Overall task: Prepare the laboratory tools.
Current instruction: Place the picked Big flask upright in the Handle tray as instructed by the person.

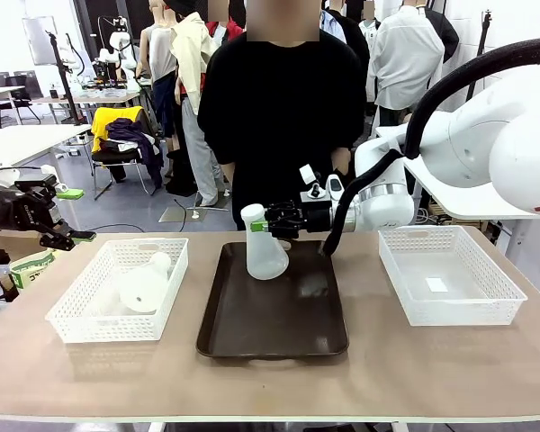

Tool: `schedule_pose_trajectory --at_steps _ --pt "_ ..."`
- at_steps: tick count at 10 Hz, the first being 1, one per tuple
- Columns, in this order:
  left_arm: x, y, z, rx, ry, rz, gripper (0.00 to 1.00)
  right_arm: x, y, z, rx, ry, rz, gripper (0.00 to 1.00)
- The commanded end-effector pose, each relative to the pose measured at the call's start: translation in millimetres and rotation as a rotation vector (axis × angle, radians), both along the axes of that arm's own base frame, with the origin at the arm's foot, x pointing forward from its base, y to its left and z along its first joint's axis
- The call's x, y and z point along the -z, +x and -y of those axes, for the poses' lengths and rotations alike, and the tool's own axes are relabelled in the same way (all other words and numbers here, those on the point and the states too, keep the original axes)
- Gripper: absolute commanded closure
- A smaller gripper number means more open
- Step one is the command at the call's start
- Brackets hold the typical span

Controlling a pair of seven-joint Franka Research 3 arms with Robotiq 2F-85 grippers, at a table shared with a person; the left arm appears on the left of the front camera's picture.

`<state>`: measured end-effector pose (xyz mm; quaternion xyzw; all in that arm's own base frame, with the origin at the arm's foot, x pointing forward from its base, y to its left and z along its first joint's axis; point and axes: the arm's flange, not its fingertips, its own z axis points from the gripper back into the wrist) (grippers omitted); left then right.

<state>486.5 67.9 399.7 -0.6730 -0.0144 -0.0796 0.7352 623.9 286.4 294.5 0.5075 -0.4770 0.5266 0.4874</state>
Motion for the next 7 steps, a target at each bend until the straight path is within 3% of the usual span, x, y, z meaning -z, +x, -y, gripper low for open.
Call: schedule_pose_trajectory --at_steps 1,5,7 --pt "-1.1 -2.0 -2.0 0.007 0.016 0.004 0.00 -3.1 7.7 -6.5 0.018 -0.001 0.001 0.81" --pt "-1.1 -2.0 -2.0 0.007 0.016 0.004 0.00 -3.4 4.5 -2.0 0.042 -0.045 -0.040 0.04" --pt "-1.1 -2.0 -2.0 0.007 0.016 0.004 0.00 -4.1 0.5 -2.5 0.068 -0.106 -0.108 0.00"
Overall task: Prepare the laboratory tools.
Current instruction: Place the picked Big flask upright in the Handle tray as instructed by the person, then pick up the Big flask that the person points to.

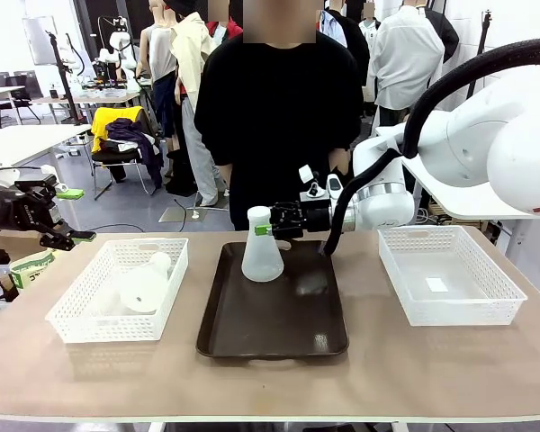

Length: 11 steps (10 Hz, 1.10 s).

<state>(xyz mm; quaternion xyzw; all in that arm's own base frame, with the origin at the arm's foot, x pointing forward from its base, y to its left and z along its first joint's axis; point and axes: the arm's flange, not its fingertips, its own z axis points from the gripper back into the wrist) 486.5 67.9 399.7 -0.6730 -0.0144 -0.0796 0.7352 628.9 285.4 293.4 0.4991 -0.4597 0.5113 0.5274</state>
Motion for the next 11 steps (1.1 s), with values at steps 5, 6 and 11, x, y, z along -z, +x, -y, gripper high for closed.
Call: schedule_pose_trajectory --at_steps 5,6,11 --pt "-1.1 -2.0 -2.0 0.007 0.016 0.004 0.00 -36.0 -19.8 -1.1 0.058 -0.139 -0.084 0.00" --pt "-1.1 -2.0 -2.0 0.007 0.016 0.004 0.00 -17.0 -6.2 -0.5 0.059 -0.088 -0.075 0.00" --pt "-1.1 -2.0 -2.0 0.007 0.016 0.004 0.00 -17.0 -6.2 -0.5 0.059 -0.088 -0.075 0.00"
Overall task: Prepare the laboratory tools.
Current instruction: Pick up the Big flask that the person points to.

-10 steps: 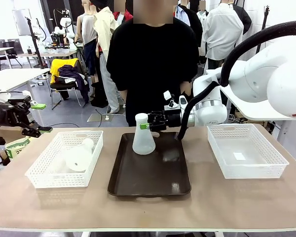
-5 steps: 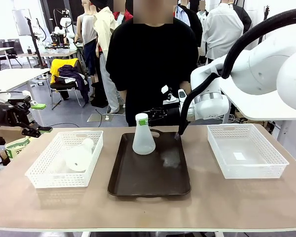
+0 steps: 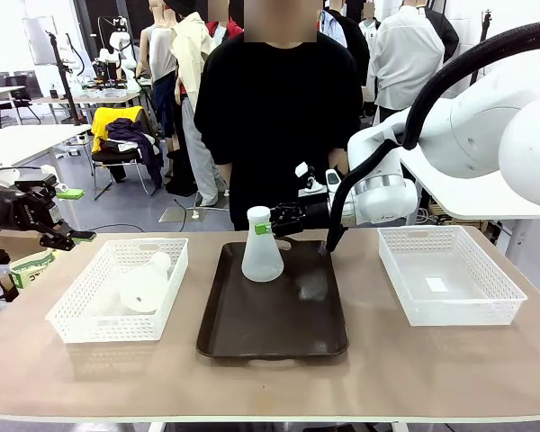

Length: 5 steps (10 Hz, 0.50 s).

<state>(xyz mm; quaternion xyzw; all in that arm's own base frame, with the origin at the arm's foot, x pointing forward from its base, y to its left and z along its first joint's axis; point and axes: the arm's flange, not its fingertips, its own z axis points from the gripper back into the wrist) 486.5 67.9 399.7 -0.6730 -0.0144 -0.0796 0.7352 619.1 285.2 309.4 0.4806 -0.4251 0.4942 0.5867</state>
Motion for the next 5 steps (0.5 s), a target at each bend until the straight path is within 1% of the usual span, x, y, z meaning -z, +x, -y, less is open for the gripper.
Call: schedule_pose_trajectory --at_steps 1,5 --pt "-1.1 -2.0 -2.0 0.007 0.016 0.004 0.00 -1.0 3.7 -0.7 -0.003 0.011 0.014 0.00" --pt "-1.1 -2.0 -2.0 0.007 0.016 0.004 0.00 -1.0 3.7 -0.7 -0.003 0.011 0.014 0.00"
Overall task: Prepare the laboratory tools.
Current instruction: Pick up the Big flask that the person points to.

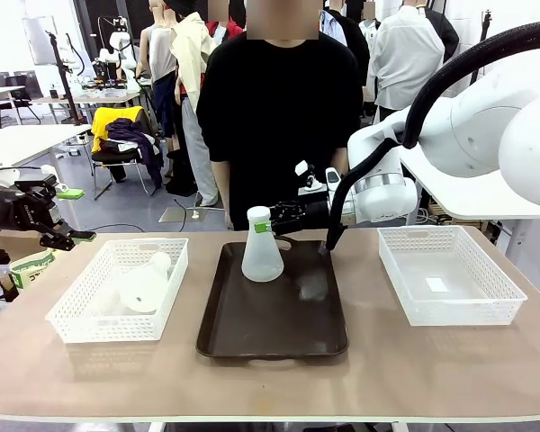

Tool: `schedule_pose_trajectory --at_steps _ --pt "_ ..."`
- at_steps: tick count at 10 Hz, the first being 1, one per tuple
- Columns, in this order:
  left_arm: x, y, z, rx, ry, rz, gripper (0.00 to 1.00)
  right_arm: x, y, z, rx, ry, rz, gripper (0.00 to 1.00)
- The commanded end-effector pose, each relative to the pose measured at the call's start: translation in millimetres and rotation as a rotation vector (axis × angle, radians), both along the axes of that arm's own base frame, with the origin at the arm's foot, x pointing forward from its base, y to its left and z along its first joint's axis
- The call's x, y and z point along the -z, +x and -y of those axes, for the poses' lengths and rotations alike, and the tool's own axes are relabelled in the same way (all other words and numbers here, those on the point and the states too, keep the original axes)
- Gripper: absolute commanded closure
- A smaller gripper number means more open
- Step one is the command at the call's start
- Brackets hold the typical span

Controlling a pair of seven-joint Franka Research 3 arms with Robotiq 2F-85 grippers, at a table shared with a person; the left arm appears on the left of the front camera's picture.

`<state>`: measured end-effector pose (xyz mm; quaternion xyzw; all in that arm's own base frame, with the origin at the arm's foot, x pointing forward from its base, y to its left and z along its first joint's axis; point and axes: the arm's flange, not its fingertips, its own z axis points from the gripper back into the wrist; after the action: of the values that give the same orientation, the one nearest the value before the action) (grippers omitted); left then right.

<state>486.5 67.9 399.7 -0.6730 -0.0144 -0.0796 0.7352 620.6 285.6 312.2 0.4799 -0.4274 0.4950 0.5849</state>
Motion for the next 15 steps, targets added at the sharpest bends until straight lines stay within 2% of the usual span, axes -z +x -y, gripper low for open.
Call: schedule_pose_trajectory --at_steps 1,3,6,10,12,15 --pt "-1.1 -2.0 -2.0 0.007 0.016 0.004 0.00 0.0 0.0 0.0 0.000 0.000 0.000 0.00" --pt "-1.1 -2.0 -2.0 0.007 0.016 0.004 0.00 -31.1 -8.9 13.8 0.010 -0.104 0.020 0.00" --pt "-1.1 -2.0 -2.0 0.007 0.016 0.004 0.00 -66.1 -27.1 50.6 0.098 -0.173 0.034 0.00" --pt "-1.1 -2.0 -2.0 0.007 0.016 0.004 0.00 -77.4 -49.8 98.1 0.235 -0.143 0.018 0.00" --pt "-1.1 -2.0 -2.0 0.007 0.016 0.004 0.00 -79.0 -62.6 117.0 0.299 -0.098 0.036 0.00" --pt "-1.1 -2.0 -2.0 0.007 0.016 0.004 0.00 -78.9 -64.4 125.2 0.324 -0.059 0.062 0.00"
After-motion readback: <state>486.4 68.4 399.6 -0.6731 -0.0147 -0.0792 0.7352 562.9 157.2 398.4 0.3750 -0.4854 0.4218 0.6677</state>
